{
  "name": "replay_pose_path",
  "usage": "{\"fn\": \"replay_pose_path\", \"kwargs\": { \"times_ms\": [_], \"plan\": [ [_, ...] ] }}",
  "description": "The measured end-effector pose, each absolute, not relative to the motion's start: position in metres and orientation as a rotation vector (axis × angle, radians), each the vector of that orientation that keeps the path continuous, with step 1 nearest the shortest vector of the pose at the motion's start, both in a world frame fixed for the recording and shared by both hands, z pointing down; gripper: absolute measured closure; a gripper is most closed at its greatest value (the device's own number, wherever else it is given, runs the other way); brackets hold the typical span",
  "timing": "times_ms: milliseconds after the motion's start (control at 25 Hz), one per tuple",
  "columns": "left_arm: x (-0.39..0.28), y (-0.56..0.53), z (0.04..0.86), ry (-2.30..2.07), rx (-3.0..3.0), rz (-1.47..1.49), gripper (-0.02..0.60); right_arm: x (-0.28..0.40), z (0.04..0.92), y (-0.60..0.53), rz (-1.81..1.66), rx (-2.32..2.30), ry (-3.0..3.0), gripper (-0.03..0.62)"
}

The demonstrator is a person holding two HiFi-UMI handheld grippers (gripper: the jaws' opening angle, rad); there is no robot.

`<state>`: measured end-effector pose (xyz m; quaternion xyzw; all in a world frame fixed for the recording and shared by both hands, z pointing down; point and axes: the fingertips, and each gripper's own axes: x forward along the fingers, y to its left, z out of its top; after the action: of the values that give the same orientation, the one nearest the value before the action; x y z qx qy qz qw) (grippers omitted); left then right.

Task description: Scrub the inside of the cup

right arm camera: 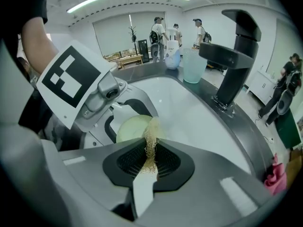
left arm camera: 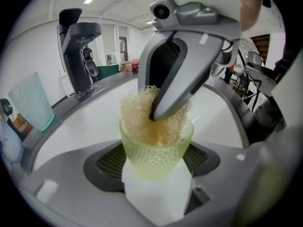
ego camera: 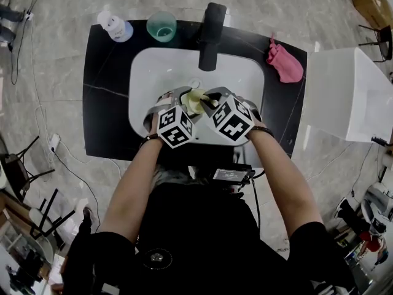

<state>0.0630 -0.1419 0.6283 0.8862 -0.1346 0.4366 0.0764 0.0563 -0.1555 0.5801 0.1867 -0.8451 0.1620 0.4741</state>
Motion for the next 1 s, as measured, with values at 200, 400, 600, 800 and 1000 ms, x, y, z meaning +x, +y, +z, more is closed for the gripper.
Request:
{"fn": "replay_pose_path", "kwargs": {
  "times_ms": [200, 400, 600, 800, 1000],
  "plan": [
    [0.065, -0.143, 0.628, -0.395, 2.694, 1.374, 0.215, 0.055, 0.585, -0.143, 0.449, 0.414, -2.043, 0.553],
    [0.068, -0.141, 0.633, -0.380, 2.696, 1.420, 0.215, 0.048, 0.578, -0.139, 0.574, 0.404, -2.066, 0.553],
    [0.071, -0.141, 0.638, -0.366, 2.690, 1.413, 0.215, 0.042, 0.573, -0.139, 0.622, 0.397, -2.093, 0.553],
    [0.071, -0.142, 0.642, -0.357, 2.674, 1.408, 0.215, 0.037, 0.565, -0.146, 0.634, 0.431, -2.135, 0.551],
    [0.073, -0.143, 0.641, -0.355, 2.668, 1.366, 0.216, 0.044, 0.560, -0.162, 0.616, 0.521, -2.165, 0.551]
  ]
}}
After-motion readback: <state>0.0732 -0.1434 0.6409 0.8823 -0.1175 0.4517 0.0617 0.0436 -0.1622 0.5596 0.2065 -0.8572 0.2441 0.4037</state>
